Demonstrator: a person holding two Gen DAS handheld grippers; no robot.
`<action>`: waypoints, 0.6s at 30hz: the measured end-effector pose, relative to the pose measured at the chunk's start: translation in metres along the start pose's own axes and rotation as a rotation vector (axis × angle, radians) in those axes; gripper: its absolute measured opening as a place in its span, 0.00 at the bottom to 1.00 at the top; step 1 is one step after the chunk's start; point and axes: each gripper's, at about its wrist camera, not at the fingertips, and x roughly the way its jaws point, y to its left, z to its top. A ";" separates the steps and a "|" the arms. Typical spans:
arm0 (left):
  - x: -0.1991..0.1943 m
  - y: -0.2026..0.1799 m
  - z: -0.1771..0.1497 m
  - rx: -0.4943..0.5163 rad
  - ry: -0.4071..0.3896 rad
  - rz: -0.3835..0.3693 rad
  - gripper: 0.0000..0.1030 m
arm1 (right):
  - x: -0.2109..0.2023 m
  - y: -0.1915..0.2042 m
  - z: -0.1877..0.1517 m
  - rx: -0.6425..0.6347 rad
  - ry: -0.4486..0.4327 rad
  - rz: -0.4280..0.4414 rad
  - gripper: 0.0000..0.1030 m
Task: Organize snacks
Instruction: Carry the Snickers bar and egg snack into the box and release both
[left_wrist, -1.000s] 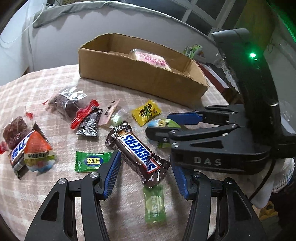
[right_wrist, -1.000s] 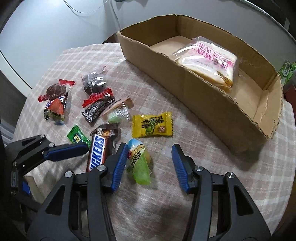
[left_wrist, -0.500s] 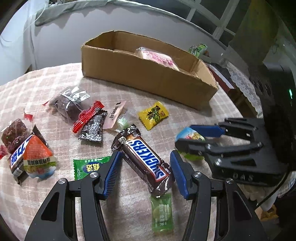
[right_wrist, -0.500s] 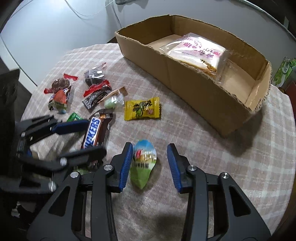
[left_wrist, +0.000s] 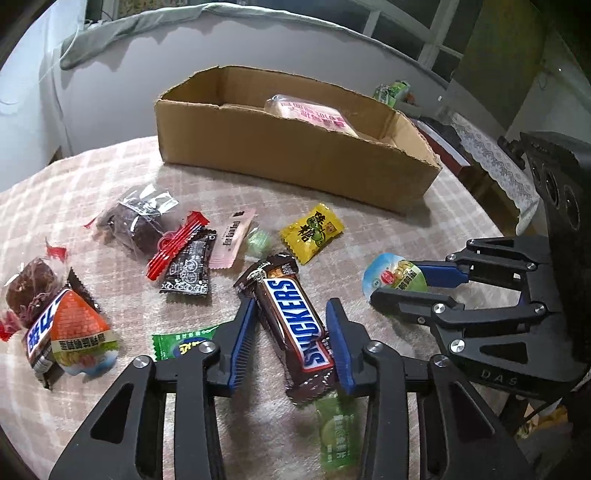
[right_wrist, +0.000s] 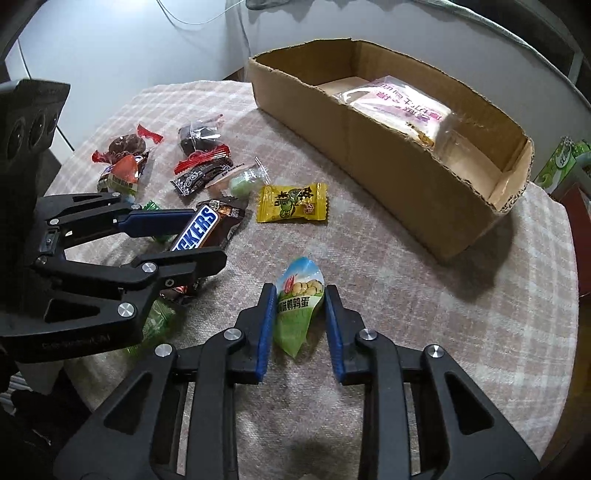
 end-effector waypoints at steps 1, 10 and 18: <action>-0.001 0.001 -0.001 -0.006 0.000 -0.006 0.34 | 0.000 0.000 -0.001 0.003 -0.002 0.001 0.25; -0.014 0.013 -0.010 -0.054 -0.017 -0.037 0.27 | -0.009 -0.005 -0.006 0.048 -0.034 0.002 0.24; -0.011 0.003 -0.009 0.017 0.003 0.016 0.29 | -0.008 -0.001 -0.006 0.034 -0.029 -0.011 0.24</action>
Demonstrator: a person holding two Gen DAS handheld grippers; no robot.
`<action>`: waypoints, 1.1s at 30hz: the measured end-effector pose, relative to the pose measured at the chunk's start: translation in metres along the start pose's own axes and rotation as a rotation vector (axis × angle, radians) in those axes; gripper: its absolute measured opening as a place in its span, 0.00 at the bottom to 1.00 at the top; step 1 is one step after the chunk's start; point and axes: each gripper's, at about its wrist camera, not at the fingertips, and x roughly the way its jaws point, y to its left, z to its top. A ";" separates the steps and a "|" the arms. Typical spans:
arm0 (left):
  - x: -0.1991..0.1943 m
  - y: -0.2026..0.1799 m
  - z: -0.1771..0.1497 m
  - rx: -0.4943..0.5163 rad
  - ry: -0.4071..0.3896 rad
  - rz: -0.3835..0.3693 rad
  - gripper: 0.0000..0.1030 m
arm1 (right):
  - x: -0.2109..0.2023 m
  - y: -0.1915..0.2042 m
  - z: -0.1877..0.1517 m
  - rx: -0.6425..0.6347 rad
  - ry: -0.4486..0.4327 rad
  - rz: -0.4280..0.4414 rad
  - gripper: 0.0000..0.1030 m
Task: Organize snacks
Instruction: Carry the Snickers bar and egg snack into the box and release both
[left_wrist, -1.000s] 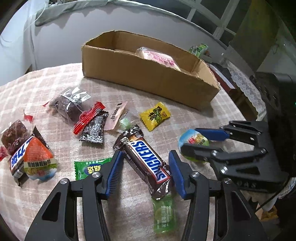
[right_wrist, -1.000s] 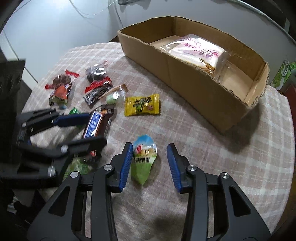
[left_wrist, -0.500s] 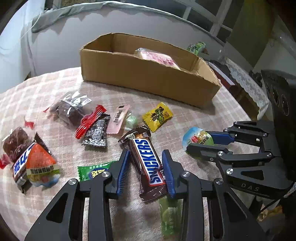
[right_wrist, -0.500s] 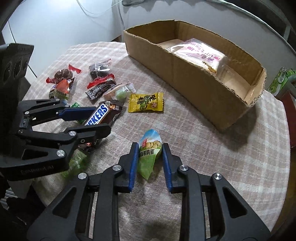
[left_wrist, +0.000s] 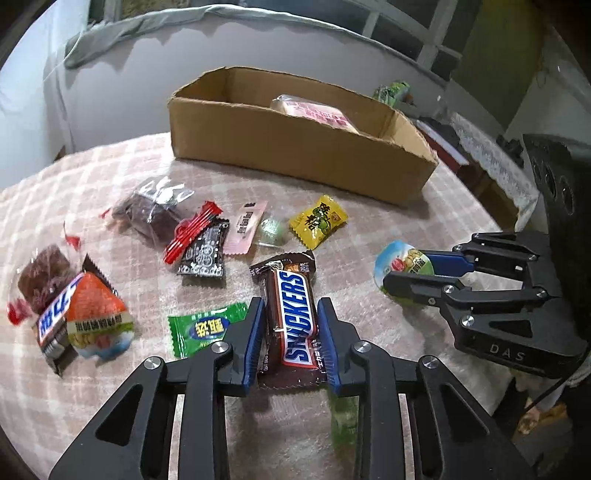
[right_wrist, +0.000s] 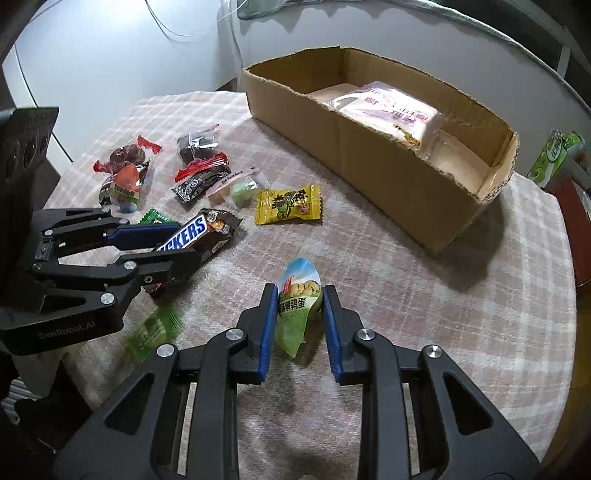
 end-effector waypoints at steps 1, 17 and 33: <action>0.002 -0.001 0.000 0.003 0.007 0.006 0.30 | 0.001 0.001 0.000 -0.001 0.003 0.002 0.24; -0.035 0.005 0.018 -0.038 -0.108 -0.047 0.26 | -0.035 -0.002 0.009 0.011 -0.092 0.001 0.24; -0.054 0.025 0.105 -0.048 -0.229 -0.045 0.26 | -0.073 -0.048 0.071 0.088 -0.222 -0.031 0.24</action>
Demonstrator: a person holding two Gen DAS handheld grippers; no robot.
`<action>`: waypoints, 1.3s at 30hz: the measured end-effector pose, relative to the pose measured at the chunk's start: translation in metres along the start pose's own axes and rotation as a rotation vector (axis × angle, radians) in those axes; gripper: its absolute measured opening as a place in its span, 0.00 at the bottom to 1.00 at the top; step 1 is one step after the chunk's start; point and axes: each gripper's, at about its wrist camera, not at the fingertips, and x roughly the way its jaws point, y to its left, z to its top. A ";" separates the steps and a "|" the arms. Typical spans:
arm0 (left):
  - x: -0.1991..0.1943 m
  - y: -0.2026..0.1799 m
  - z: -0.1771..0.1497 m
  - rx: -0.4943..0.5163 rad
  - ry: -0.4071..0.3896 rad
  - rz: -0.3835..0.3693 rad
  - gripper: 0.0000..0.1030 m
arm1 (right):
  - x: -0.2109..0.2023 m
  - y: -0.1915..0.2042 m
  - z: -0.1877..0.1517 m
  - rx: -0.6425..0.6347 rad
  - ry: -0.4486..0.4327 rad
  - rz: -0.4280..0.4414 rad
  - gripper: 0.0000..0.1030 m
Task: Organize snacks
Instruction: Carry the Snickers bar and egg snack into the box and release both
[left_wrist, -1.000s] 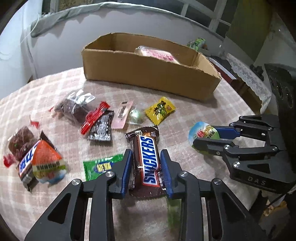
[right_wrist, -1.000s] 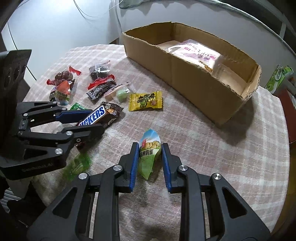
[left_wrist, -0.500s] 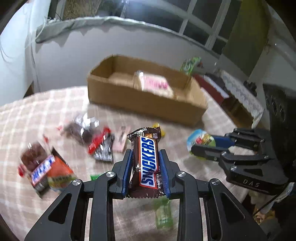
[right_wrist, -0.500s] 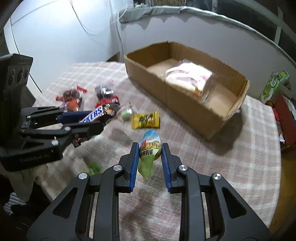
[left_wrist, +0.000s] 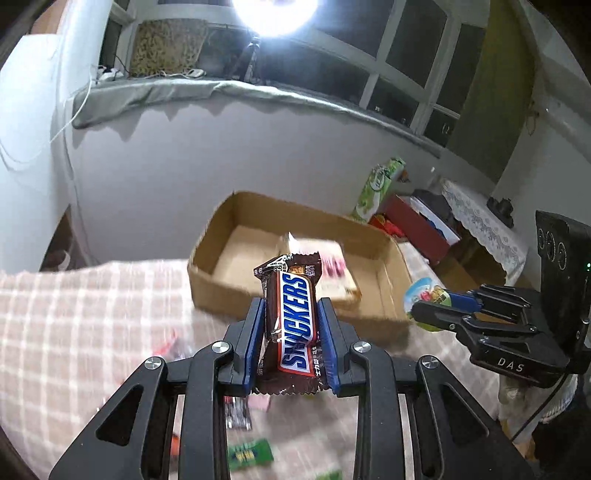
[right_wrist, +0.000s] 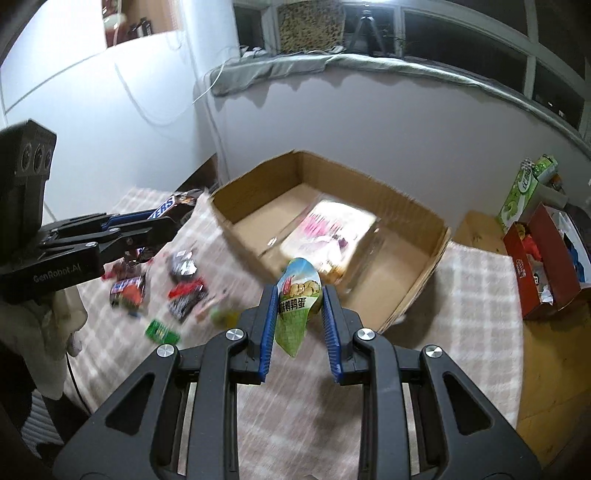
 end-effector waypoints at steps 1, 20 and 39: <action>0.002 0.000 0.004 0.001 -0.004 0.003 0.26 | 0.001 -0.004 0.005 0.006 -0.004 -0.003 0.24; 0.080 -0.002 0.023 0.009 0.089 0.039 0.26 | 0.060 -0.055 0.025 0.067 0.055 -0.059 0.24; 0.061 0.000 0.031 -0.008 0.055 0.052 0.31 | 0.047 -0.050 0.024 0.055 0.034 -0.061 0.43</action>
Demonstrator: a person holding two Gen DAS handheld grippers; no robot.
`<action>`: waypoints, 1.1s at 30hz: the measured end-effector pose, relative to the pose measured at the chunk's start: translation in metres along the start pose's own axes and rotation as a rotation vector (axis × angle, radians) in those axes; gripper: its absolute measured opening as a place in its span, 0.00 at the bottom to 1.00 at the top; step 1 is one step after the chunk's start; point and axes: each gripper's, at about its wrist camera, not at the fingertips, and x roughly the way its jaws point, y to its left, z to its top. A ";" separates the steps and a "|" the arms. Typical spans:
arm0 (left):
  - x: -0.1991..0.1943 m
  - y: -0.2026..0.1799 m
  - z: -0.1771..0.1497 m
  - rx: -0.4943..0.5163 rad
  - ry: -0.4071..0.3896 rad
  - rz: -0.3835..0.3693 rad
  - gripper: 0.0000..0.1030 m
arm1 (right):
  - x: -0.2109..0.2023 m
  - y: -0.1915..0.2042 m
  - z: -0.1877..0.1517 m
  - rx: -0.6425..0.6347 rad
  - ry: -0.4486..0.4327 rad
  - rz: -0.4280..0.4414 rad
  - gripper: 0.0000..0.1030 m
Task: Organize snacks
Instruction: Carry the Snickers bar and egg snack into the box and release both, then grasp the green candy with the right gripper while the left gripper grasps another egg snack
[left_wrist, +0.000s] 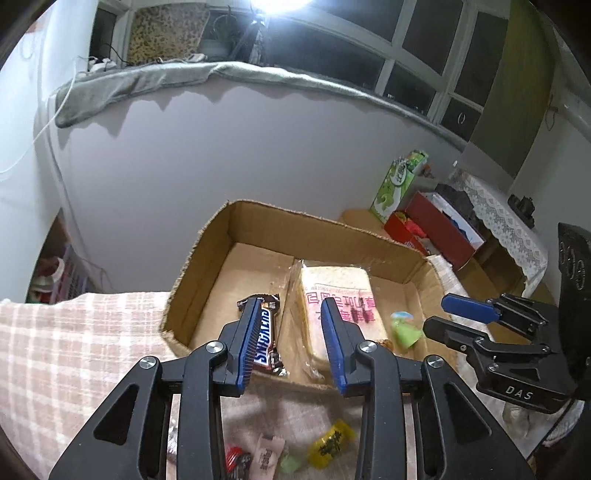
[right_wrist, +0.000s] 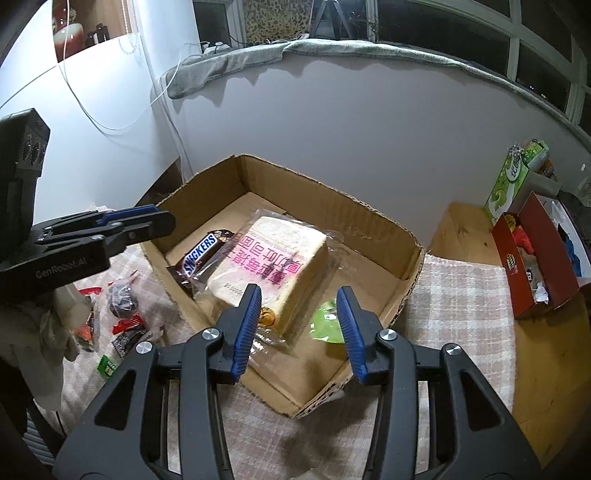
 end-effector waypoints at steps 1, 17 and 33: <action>-0.007 0.001 -0.001 -0.003 -0.010 0.002 0.31 | -0.002 0.001 0.000 -0.001 -0.001 0.000 0.43; -0.091 0.026 -0.049 -0.019 -0.068 0.004 0.31 | -0.053 0.069 -0.050 -0.077 0.012 0.078 0.43; -0.122 0.075 -0.138 -0.105 -0.008 0.060 0.37 | -0.055 0.139 -0.131 -0.123 0.091 0.181 0.43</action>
